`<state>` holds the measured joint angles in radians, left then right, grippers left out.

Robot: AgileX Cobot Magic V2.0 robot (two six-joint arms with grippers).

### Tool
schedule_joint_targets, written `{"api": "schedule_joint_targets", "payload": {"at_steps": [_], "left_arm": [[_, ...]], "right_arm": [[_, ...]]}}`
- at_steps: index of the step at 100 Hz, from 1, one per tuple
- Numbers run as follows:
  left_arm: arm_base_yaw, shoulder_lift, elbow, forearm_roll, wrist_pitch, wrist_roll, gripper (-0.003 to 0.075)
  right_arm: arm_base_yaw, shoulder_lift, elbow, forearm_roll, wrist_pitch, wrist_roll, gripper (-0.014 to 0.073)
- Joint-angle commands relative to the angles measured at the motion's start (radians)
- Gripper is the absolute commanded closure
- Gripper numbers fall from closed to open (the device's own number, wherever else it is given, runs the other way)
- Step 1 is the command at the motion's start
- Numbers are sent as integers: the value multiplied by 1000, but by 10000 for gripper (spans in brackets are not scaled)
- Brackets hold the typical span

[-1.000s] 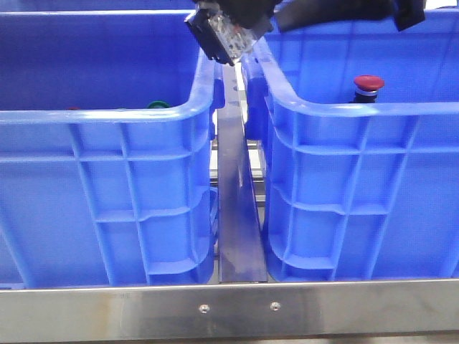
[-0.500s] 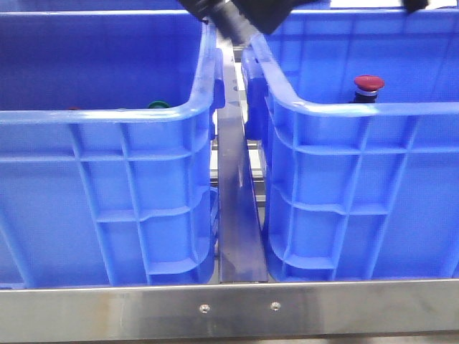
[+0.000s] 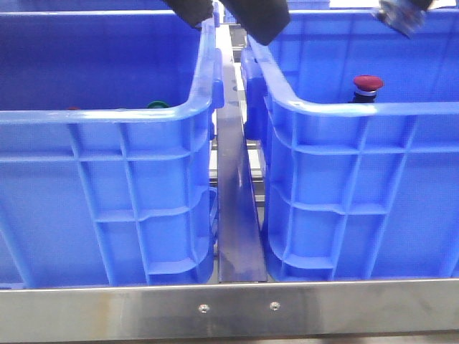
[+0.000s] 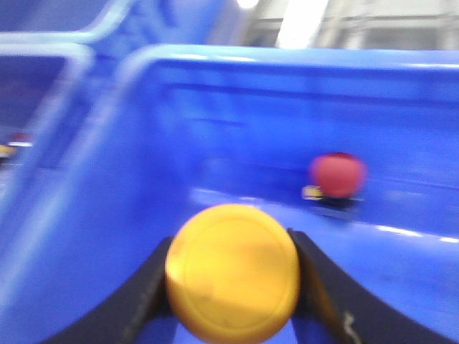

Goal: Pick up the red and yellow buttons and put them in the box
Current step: 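Grasp the yellow button's cap with the right gripper and release left, then place the yellow button beside the red one and open the right gripper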

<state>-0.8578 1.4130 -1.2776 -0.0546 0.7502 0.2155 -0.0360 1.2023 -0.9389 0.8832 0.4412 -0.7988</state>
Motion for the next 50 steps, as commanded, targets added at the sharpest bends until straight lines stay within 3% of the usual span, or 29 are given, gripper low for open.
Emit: {"api": "schedule_joint_targets", "payload": {"at_steps": [1,15,33,50], "left_arm": [[-9,-38,-29,-8,-52,-4,123],[-9,-38,-29,-8,-64,-4,123],[-9,-38,-29,-8,-64,-4,123],[-9,-38,-29,-8,-64,-4,123]], "right_arm": [[-7,-25,12,-1,-158,-10,418],[-7,-1,58,-10,-371,-10,418],[-7,92,54,-10,-542,-10,418],[-7,209,8,-80,-558,-10,418]]}}
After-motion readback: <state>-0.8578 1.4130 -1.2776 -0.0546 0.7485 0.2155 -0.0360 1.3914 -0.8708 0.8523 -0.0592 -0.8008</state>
